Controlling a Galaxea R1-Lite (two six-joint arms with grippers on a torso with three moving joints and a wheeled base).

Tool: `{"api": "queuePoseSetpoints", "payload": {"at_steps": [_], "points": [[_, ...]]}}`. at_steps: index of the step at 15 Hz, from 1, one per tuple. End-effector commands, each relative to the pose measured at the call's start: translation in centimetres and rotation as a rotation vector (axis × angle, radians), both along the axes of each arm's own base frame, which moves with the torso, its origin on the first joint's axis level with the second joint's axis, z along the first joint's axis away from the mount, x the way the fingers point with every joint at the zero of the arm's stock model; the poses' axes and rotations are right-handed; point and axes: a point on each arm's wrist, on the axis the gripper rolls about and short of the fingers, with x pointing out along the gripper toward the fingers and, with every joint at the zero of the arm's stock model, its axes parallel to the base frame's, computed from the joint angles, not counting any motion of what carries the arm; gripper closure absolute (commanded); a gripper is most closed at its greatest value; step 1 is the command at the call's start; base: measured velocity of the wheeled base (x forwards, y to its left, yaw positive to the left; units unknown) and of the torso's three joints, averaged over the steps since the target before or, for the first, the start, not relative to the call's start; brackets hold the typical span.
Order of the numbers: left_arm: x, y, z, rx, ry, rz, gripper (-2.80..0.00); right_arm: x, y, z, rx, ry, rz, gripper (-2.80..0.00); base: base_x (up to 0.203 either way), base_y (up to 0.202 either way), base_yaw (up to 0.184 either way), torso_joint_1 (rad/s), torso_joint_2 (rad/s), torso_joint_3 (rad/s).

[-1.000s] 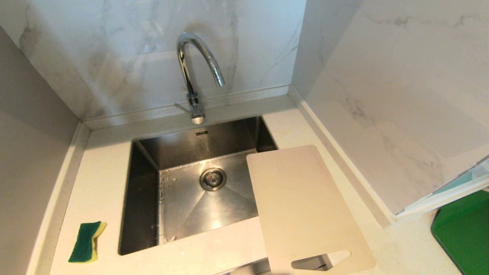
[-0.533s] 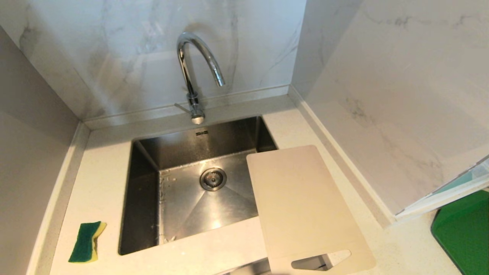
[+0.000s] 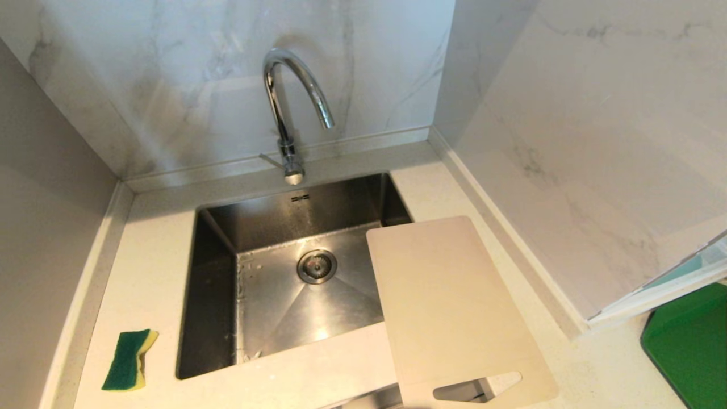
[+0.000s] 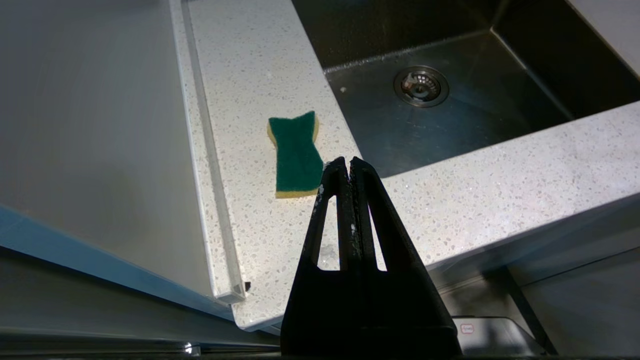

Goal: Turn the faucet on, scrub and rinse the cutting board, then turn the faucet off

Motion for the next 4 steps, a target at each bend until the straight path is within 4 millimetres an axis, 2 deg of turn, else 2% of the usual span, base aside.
{"api": "queuePoseSetpoints", "payload": {"at_steps": [1, 4], "points": [[0.01, 0.0, -0.04, 0.0, 0.002, 0.0, 0.0, 0.0, 0.0, 0.0, -0.002, 0.0, 0.0, 0.0, 0.0, 0.0, 0.0, 0.0, 0.0, 0.0], [0.02, 0.0, -0.03, 0.0, 0.001, 0.0, 0.0, 0.0, 0.0, 0.0, -0.004, 0.0, 0.002, 0.0, 0.0, 0.0, 0.0, 0.0, 0.0, 0.0]]}}
